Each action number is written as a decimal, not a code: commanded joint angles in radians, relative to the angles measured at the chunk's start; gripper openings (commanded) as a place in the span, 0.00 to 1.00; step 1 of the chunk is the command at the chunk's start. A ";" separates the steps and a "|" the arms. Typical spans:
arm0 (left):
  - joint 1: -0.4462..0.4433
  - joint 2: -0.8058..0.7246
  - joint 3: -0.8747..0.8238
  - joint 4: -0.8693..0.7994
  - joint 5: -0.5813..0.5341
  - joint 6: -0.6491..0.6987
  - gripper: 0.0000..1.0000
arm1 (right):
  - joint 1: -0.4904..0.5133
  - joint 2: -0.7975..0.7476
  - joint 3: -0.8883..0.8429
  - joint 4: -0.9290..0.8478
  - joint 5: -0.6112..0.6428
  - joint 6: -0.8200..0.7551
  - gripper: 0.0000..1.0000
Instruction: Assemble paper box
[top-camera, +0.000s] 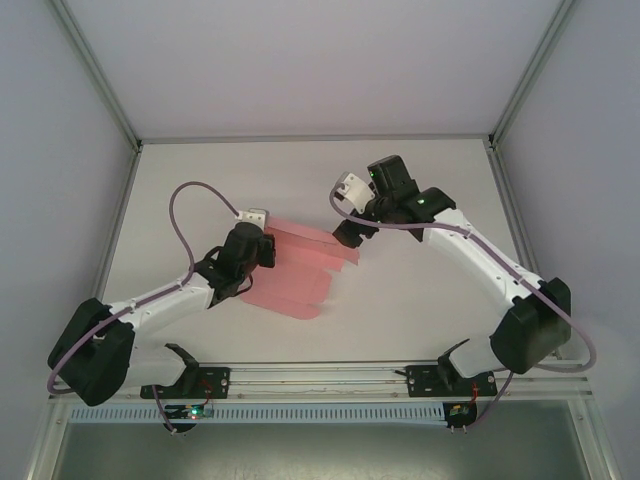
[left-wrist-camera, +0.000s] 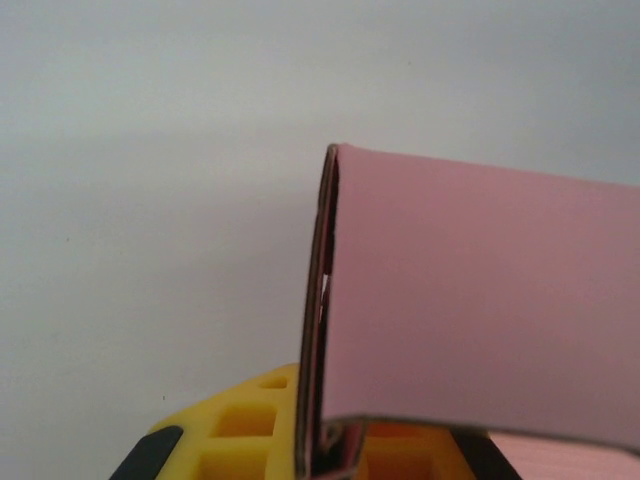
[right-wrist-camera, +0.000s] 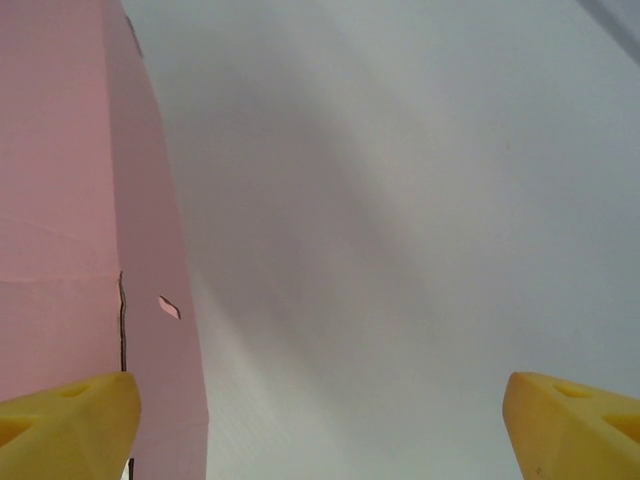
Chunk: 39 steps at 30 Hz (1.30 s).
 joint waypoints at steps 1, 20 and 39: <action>-0.009 -0.003 0.012 0.073 0.071 0.035 0.00 | -0.007 -0.011 0.039 -0.032 0.052 0.010 0.94; -0.002 -0.095 -0.019 0.146 0.268 0.081 0.00 | -0.168 -0.225 -0.330 0.216 -0.675 -0.069 0.44; 0.061 0.183 0.165 -0.069 -0.366 -0.126 0.00 | -0.076 -0.174 -0.176 -0.054 -0.892 -0.304 0.00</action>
